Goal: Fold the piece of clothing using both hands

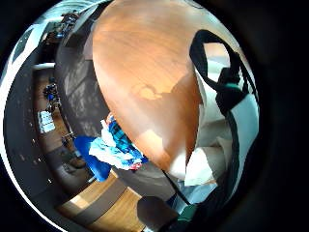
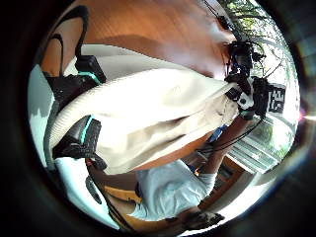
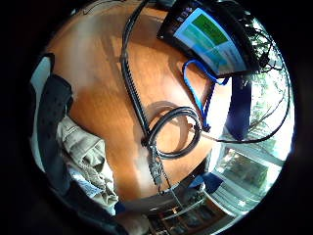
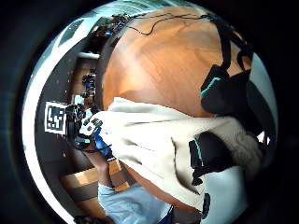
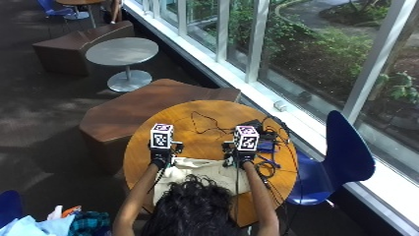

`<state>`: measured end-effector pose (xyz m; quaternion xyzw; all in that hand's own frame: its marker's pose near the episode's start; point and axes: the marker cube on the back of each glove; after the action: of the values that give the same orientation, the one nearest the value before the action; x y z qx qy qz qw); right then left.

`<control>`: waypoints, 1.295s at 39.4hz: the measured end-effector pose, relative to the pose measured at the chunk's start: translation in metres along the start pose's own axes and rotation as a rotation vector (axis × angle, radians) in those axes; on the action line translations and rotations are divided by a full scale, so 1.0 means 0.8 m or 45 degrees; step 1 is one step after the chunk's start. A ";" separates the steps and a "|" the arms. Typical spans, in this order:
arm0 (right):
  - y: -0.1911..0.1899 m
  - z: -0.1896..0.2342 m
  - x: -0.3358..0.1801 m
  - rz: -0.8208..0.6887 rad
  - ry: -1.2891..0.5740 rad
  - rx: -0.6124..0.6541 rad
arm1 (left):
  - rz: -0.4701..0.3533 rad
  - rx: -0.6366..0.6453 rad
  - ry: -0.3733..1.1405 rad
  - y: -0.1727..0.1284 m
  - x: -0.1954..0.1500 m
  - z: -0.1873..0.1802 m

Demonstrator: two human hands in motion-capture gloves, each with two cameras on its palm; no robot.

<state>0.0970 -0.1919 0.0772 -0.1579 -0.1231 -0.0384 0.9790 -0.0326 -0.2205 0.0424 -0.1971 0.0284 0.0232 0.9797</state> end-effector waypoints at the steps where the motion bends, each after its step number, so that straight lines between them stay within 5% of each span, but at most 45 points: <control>1: -0.006 0.004 0.002 -0.013 0.006 -0.013 | -0.042 -0.078 0.005 -0.003 0.000 0.006; 4: 0.008 -0.009 -0.006 -0.021 0.025 0.044 | -0.136 -0.159 0.028 -0.010 -0.002 0.018; 8: 0.008 -0.001 0.006 0.020 -0.129 0.106 | -0.180 0.151 0.075 -0.019 -0.007 0.019; 12: 0.046 -0.001 0.023 0.093 -0.316 0.331 | -0.256 0.422 0.019 0.022 -0.006 0.012; 18: 0.159 -0.001 0.034 0.431 -0.372 0.721 | -0.166 0.827 -0.105 0.069 0.007 0.044; 24: 0.217 0.033 0.031 0.683 -0.331 0.629 | -0.036 1.109 -0.188 0.076 0.029 0.068; 26: 0.217 0.046 0.028 0.708 -0.304 0.542 | 0.001 1.081 -0.180 0.072 0.035 0.081; 31: 0.205 0.072 0.017 0.781 -0.181 0.371 | -0.004 0.722 -0.087 0.067 0.042 0.128; 36: 0.184 0.087 0.001 0.790 -0.175 0.331 | -0.018 0.475 0.002 0.049 0.044 0.151; 44: 0.177 0.060 0.023 0.823 -0.073 0.348 | 0.036 0.459 -0.028 0.035 0.088 0.137; 51: 0.183 0.007 0.063 0.846 -0.220 0.415 | 0.152 0.450 -0.003 0.025 0.140 0.131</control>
<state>0.1613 -0.0534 0.0515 -0.0343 -0.1517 0.3147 0.9364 0.0828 -0.1575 0.1238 -0.0199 0.0426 0.0761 0.9960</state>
